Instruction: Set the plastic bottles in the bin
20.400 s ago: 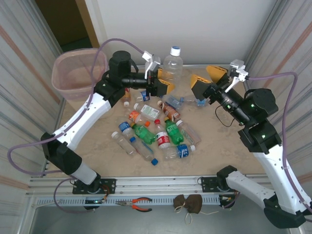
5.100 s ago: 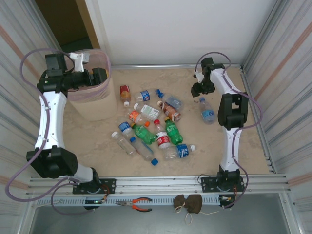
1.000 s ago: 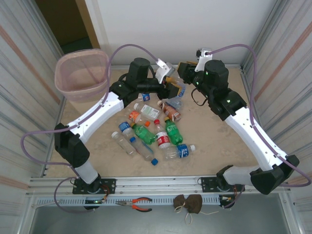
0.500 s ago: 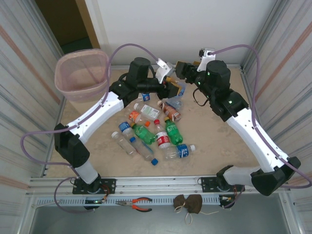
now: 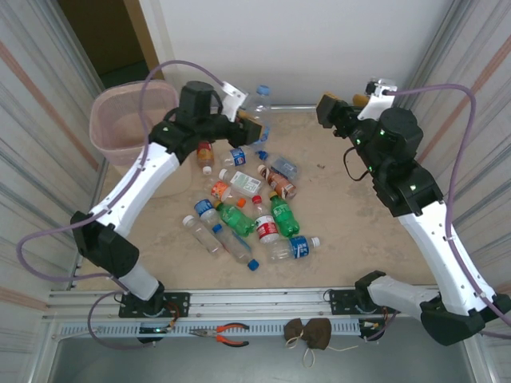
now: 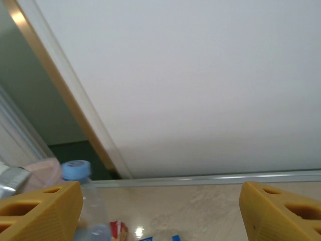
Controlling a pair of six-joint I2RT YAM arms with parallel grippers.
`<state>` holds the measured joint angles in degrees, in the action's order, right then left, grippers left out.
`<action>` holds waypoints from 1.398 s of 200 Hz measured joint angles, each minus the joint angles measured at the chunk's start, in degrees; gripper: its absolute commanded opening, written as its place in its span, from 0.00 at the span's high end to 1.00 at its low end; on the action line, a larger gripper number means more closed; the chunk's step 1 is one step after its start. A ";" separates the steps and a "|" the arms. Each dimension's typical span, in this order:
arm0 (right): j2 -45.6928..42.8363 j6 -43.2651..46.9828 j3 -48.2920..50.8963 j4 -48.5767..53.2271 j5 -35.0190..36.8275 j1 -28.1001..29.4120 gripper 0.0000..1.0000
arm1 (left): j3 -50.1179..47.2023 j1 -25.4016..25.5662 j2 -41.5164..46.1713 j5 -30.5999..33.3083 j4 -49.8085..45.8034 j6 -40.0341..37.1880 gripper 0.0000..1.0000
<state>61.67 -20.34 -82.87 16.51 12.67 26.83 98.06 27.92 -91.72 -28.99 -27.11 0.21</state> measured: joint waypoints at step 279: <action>0.15 -1.14 7.08 1.53 -7.32 -9.97 0.17 | 13.66 -39.50 -13.03 23.67 -38.84 -11.54 0.53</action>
<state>61.82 -21.47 -75.79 18.04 5.34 16.86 111.72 -11.57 -104.75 -5.32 -65.95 -11.33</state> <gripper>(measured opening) 0.832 0.470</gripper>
